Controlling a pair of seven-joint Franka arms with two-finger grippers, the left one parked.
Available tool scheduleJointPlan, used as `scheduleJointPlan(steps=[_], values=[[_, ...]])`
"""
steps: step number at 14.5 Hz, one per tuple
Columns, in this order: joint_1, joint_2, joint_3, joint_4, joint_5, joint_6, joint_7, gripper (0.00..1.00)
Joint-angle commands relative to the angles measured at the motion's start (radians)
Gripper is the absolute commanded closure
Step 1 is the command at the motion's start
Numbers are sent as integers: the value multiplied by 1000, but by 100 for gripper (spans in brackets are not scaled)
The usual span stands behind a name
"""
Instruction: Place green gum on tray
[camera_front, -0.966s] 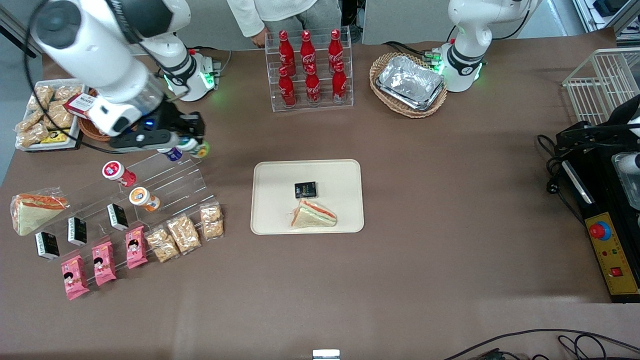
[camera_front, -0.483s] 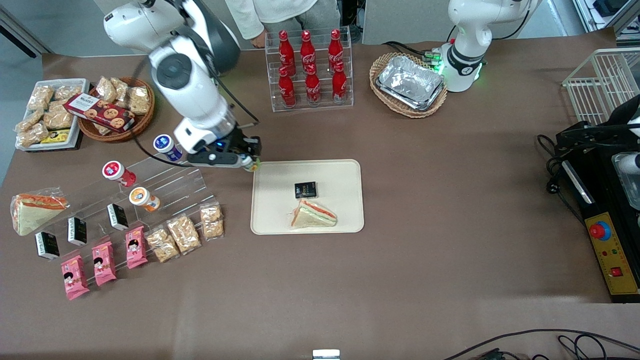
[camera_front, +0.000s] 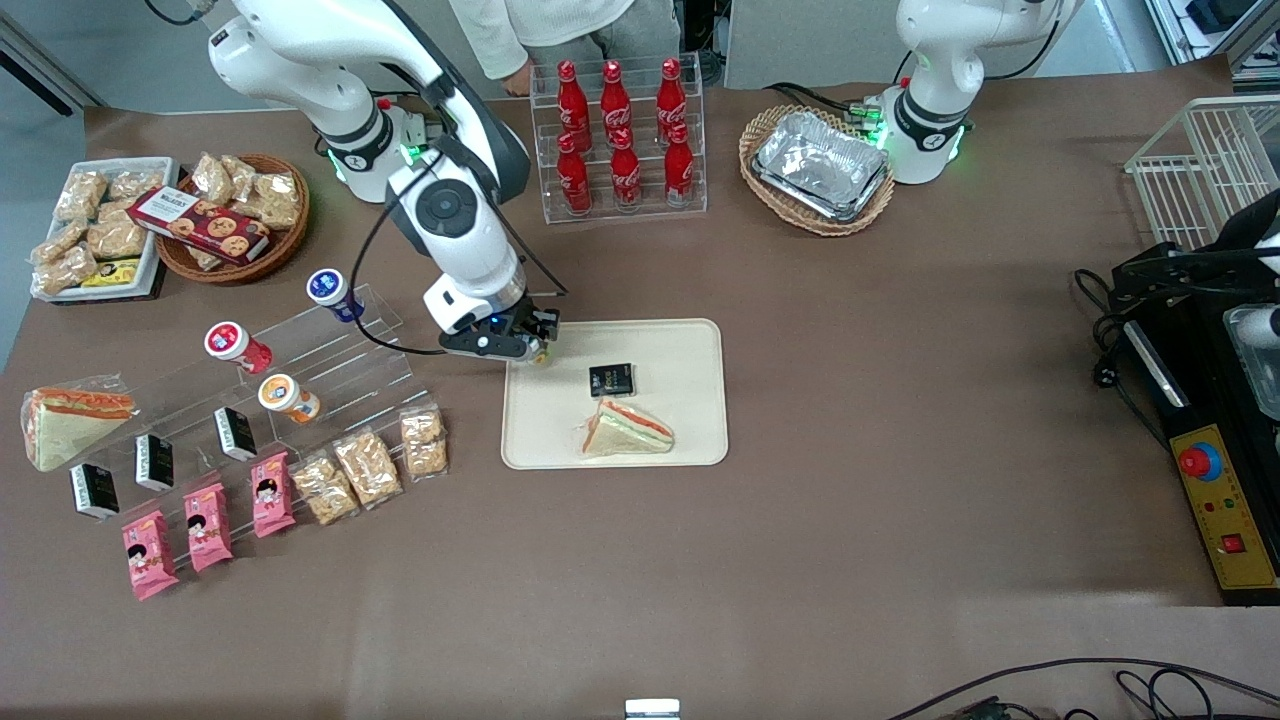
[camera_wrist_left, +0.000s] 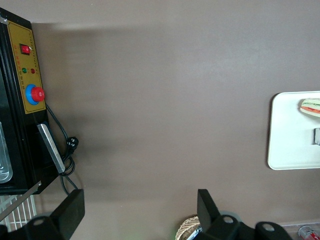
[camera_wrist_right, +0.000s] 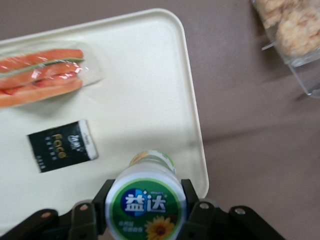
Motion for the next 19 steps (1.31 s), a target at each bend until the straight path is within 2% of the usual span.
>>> scheduleJointPlan(steps=[1,7,8,9,10,17,19], values=[[22,51,-10,-34,-52,89,53,86],[31,70,-10,-77,-52,165,53,82],[31,74,-10,-77,-52,168,60,60],[31,75,-10,-75,-52,168,69,17],[31,77,-10,-75,-52,168,73,0],[14,40,-13,-71,-53,151,43,0],[10,-9,-22,-39,-53,44,0,0]])
